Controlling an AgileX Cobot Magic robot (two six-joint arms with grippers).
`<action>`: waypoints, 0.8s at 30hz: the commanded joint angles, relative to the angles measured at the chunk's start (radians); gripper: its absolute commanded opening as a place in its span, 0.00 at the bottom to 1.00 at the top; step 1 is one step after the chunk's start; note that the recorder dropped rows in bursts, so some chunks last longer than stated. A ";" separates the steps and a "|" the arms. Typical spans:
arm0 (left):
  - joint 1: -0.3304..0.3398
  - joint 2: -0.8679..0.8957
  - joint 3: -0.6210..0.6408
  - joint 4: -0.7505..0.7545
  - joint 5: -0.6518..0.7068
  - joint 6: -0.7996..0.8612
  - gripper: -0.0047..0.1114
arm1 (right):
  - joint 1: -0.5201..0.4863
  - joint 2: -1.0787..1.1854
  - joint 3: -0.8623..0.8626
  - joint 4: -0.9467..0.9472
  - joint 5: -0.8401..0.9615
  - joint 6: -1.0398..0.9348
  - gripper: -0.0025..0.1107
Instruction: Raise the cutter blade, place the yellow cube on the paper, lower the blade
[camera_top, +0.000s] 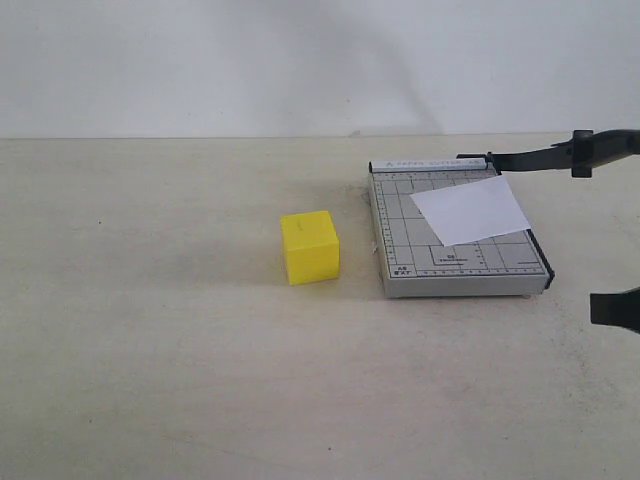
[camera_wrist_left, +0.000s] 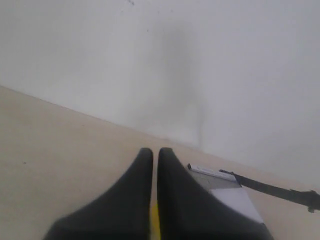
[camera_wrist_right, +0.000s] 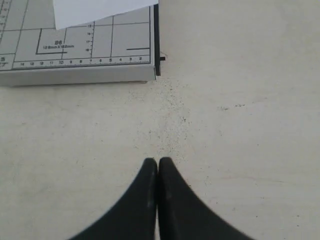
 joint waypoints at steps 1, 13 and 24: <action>-0.090 0.271 -0.185 -0.318 0.127 0.508 0.08 | -0.004 0.073 -0.003 0.000 -0.099 0.006 0.02; -0.504 0.964 -0.323 -0.961 -0.492 1.130 0.08 | -0.004 0.152 0.096 0.027 -0.704 -0.082 0.02; -0.616 1.175 -0.326 0.112 -0.762 -0.448 0.08 | -0.004 0.152 0.374 0.072 -0.828 0.025 0.02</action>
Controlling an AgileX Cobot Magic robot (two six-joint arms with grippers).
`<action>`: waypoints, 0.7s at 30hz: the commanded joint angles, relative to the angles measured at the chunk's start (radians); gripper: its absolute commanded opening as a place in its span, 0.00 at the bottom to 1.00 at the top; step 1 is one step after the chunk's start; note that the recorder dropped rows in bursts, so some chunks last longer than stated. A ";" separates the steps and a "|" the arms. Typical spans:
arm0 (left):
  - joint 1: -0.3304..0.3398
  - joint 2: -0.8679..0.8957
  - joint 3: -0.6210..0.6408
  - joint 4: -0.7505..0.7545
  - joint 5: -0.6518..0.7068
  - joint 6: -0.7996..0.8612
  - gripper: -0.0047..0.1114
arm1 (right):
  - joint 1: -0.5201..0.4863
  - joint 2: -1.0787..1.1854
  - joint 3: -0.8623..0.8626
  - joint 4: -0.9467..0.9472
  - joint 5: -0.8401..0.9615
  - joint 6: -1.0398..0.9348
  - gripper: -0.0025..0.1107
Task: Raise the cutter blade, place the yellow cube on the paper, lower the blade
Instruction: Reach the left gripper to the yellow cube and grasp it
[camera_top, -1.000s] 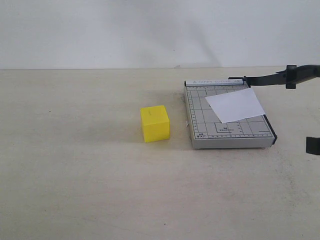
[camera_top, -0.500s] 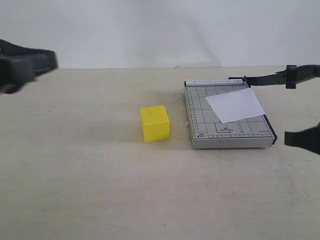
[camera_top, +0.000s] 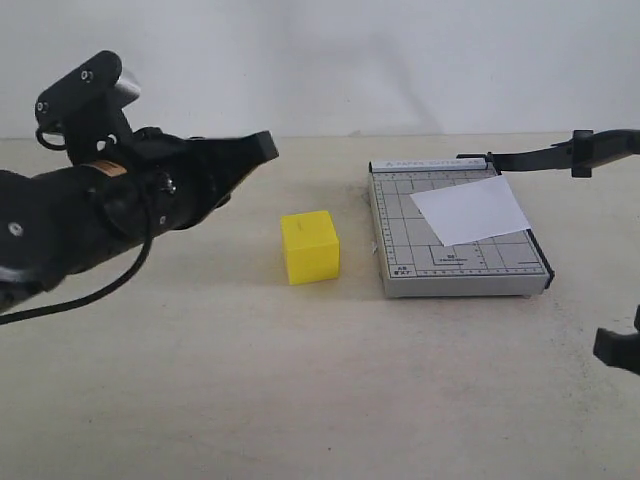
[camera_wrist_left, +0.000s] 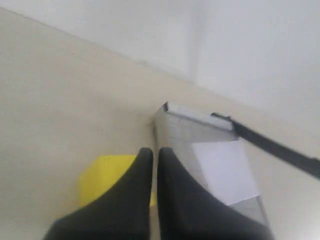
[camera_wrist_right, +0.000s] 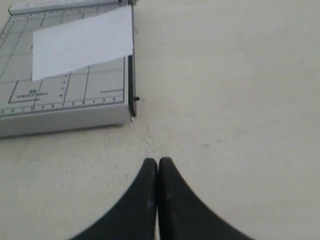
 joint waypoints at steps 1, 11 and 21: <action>-0.037 0.086 -0.012 0.371 -0.088 -0.300 0.08 | -0.004 -0.001 0.051 0.005 -0.026 0.026 0.02; -0.070 0.392 -0.492 0.772 0.435 -0.121 0.08 | -0.004 -0.001 0.053 -0.003 -0.064 0.037 0.02; -0.071 0.765 -1.084 0.798 0.658 -0.012 0.08 | -0.004 -0.001 0.053 -0.019 -0.058 -0.055 0.02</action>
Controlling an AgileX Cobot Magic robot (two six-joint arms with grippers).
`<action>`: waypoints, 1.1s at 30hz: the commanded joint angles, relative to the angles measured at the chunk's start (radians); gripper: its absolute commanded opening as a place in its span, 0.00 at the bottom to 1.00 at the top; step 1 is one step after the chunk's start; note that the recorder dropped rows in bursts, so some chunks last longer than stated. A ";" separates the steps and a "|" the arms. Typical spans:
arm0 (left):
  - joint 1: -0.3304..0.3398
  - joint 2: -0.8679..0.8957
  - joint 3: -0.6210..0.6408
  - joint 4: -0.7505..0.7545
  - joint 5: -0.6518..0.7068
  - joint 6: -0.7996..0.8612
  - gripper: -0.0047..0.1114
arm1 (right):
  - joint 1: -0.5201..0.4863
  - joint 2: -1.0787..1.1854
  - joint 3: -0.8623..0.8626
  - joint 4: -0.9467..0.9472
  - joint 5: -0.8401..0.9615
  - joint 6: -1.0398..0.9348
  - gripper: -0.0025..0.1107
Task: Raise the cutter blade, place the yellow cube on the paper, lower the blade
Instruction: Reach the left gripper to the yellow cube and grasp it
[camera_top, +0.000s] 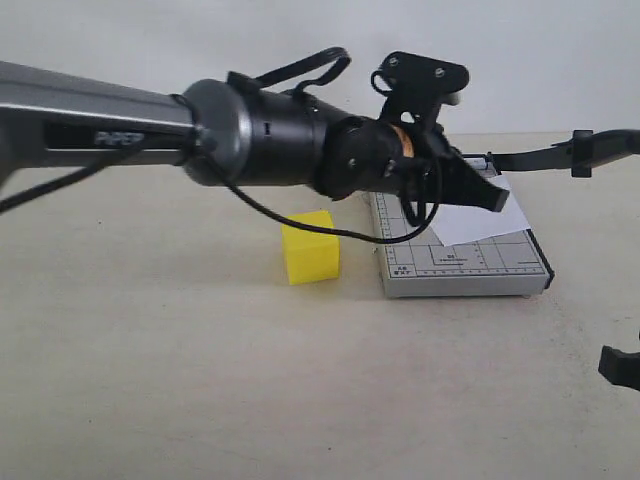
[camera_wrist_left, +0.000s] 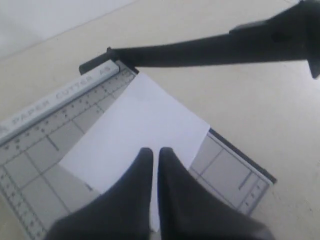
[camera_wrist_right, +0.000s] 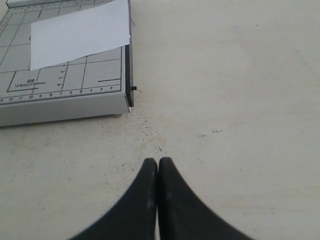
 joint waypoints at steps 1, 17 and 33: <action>-0.003 0.124 -0.179 0.008 0.120 0.036 0.08 | -0.004 -0.001 0.005 -0.012 0.003 -0.047 0.02; -0.009 0.360 -0.298 0.002 0.187 0.096 0.08 | -0.004 -0.001 0.005 -0.025 0.003 -0.038 0.02; -0.048 0.436 -0.441 -0.093 0.326 0.421 0.08 | -0.004 -0.001 0.005 -0.034 -0.005 -0.029 0.02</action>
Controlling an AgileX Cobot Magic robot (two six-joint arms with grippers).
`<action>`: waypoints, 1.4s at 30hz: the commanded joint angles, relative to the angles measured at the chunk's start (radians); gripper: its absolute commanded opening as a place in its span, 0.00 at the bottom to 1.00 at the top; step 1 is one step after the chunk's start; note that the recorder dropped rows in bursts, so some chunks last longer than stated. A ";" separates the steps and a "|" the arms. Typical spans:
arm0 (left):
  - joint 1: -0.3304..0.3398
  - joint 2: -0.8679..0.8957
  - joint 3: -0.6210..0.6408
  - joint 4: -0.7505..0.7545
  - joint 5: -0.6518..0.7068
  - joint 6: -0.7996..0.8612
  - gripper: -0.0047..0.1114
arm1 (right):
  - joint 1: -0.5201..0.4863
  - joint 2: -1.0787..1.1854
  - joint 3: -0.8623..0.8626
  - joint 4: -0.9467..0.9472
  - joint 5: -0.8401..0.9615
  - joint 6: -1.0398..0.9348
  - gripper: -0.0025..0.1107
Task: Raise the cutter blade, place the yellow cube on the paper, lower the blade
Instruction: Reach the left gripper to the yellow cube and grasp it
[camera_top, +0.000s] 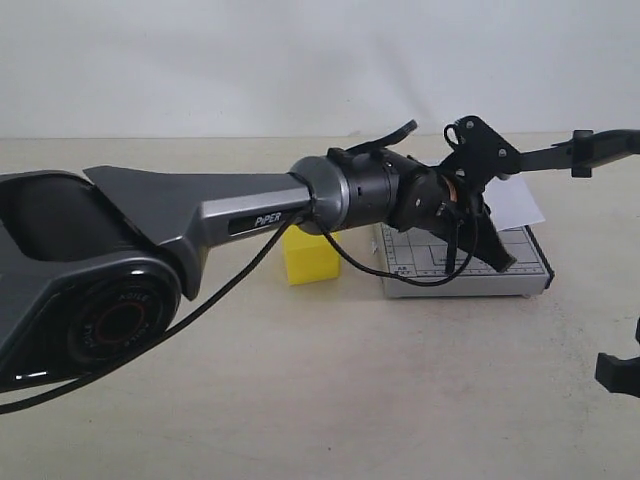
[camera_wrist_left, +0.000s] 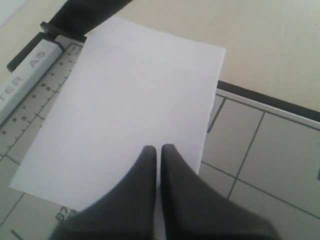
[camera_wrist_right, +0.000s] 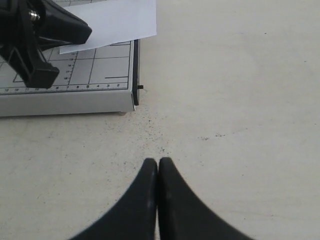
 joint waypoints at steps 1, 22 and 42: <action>-0.030 0.051 0.011 -0.077 0.125 0.084 0.08 | -0.004 -0.001 0.005 -0.007 -0.005 0.006 0.02; -0.033 -0.022 0.011 -0.122 0.128 0.112 0.08 | -0.004 -0.001 0.005 -0.007 0.010 0.010 0.02; -0.026 -0.196 0.213 -0.113 -0.211 -0.236 0.08 | -0.004 -0.001 0.005 -0.007 0.041 0.010 0.02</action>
